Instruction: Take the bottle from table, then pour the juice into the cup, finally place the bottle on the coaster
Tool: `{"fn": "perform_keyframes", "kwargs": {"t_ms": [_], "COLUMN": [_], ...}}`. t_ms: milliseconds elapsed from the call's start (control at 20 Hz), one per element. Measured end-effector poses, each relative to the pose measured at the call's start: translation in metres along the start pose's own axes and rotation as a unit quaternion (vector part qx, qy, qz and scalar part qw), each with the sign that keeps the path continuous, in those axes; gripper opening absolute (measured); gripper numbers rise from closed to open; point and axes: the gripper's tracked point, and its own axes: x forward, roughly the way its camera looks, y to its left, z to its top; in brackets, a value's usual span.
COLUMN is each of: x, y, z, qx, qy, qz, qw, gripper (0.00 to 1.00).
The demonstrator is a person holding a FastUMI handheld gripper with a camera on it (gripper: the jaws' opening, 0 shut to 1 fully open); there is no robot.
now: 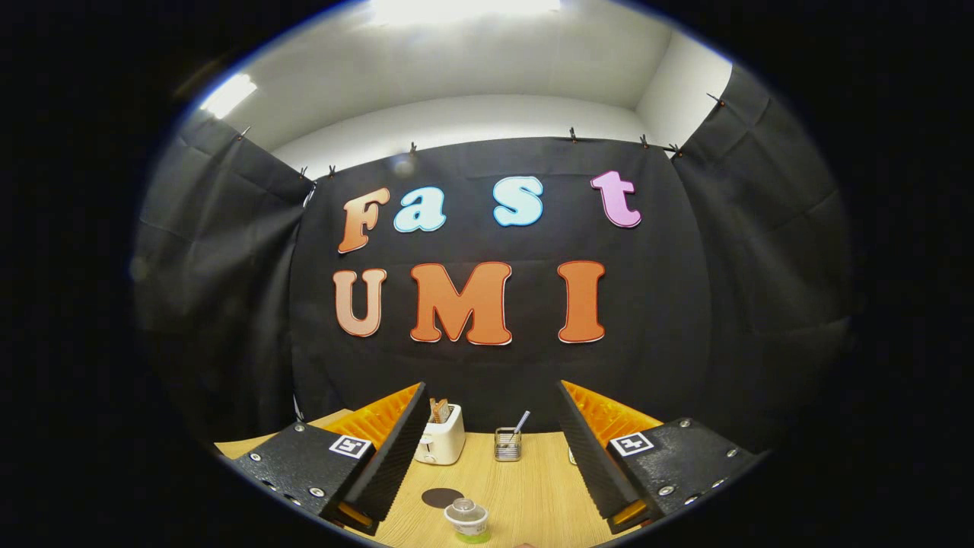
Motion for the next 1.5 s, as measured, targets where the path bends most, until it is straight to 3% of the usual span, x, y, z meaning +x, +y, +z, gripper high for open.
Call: {"fn": "perform_keyframes", "kwargs": {"t_ms": [450, 850, 1200, 1500], "x": [-0.003, -0.011, -0.019, -0.017], "y": [-0.003, 0.009, 0.044, 0.050], "z": [-0.009, -0.038, -0.105, -0.164], "qx": [0.004, 0.015, 0.021, 0.001], "qy": [-0.002, -0.003, 0.015, 0.047], "qz": [-0.001, 0.026, 0.078, 0.070], "qw": [1.000, 1.000, 0.997, 0.996], "gripper": [0.98, 0.98, 0.98, 0.98]}}
